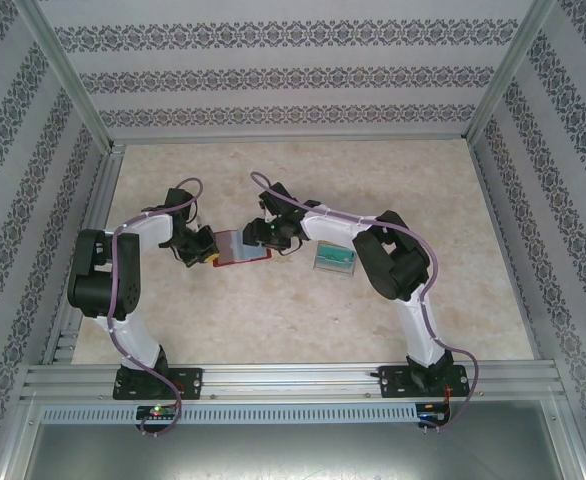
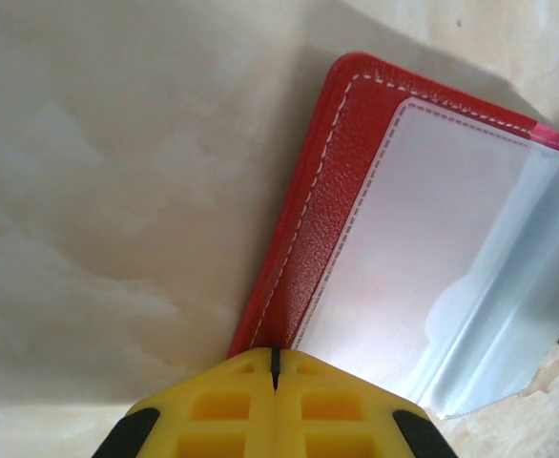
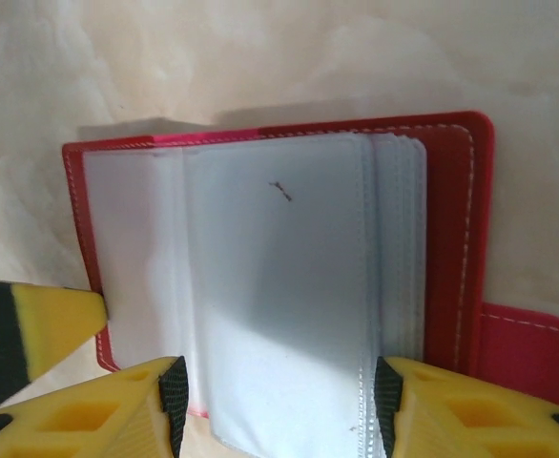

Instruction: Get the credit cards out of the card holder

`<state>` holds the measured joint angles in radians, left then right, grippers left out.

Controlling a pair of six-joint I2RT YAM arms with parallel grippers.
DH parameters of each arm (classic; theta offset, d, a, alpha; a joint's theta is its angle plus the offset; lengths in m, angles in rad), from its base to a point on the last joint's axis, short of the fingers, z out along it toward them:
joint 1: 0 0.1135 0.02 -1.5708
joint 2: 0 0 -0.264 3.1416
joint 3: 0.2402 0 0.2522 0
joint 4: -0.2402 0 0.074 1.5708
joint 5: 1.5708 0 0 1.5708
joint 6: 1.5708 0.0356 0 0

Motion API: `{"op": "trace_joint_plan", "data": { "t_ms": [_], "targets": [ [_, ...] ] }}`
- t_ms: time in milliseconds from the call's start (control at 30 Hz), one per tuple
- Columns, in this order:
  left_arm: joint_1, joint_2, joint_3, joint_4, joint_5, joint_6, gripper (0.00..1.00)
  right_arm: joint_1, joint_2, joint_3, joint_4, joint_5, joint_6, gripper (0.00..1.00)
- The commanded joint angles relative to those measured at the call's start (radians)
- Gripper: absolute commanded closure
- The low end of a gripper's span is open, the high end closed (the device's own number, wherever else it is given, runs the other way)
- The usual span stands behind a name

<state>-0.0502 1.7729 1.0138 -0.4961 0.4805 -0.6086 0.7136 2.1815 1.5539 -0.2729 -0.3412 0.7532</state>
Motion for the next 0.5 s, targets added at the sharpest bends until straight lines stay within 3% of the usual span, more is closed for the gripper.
{"op": "trace_joint_plan", "data": {
  "t_ms": [0, 200, 467],
  "targets": [
    [0.003, 0.030, -0.003, 0.019, 0.023, 0.012, 0.95, 0.029, 0.053, 0.027, -0.027, -0.028, 0.000, 0.43],
    [0.001, 0.035, -0.001, 0.022, 0.028, 0.010, 0.95, 0.042, 0.060, 0.055, 0.033, -0.106, 0.037, 0.43],
    [-0.002, 0.034, -0.001, 0.020, 0.029, 0.010, 0.95, 0.040, 0.040, 0.082, 0.032, -0.113, 0.031, 0.42]
  ]
}}
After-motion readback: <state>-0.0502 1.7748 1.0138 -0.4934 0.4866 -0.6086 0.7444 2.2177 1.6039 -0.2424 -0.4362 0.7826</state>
